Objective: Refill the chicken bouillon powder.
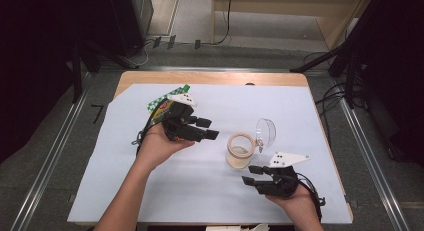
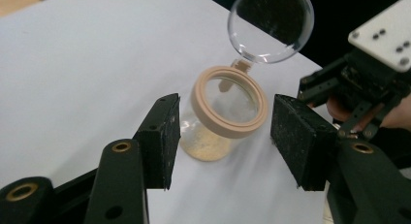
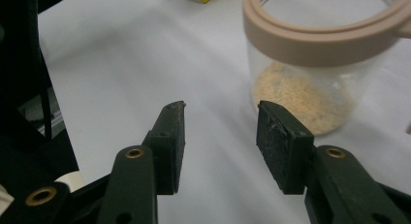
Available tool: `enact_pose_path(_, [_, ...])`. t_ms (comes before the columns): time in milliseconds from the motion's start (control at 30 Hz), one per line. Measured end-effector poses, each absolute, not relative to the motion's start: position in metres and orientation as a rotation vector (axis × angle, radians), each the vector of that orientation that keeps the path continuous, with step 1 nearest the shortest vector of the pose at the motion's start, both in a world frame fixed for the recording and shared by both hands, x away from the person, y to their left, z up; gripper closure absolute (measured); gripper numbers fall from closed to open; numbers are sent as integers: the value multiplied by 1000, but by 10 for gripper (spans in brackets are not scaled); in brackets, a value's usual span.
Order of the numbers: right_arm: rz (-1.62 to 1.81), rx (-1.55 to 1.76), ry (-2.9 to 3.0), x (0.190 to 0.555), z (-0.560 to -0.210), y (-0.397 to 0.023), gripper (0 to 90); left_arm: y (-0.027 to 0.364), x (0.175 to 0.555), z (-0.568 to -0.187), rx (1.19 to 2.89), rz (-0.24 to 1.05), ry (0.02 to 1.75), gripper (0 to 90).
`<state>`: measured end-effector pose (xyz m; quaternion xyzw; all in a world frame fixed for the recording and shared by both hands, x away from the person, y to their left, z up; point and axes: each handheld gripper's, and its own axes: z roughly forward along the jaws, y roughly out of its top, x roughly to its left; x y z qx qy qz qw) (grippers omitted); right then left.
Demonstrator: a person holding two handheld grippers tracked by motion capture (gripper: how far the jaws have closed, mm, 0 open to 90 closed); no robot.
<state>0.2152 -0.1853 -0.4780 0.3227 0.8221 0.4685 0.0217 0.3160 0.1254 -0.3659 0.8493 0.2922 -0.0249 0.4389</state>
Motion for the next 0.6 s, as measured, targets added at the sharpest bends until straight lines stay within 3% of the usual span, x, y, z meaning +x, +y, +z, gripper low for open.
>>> enact_pose_path(600, [1412, 894, 2634, 210, -484, -163, 531, 195, 311, -335, 2024, 68, 862, 444])
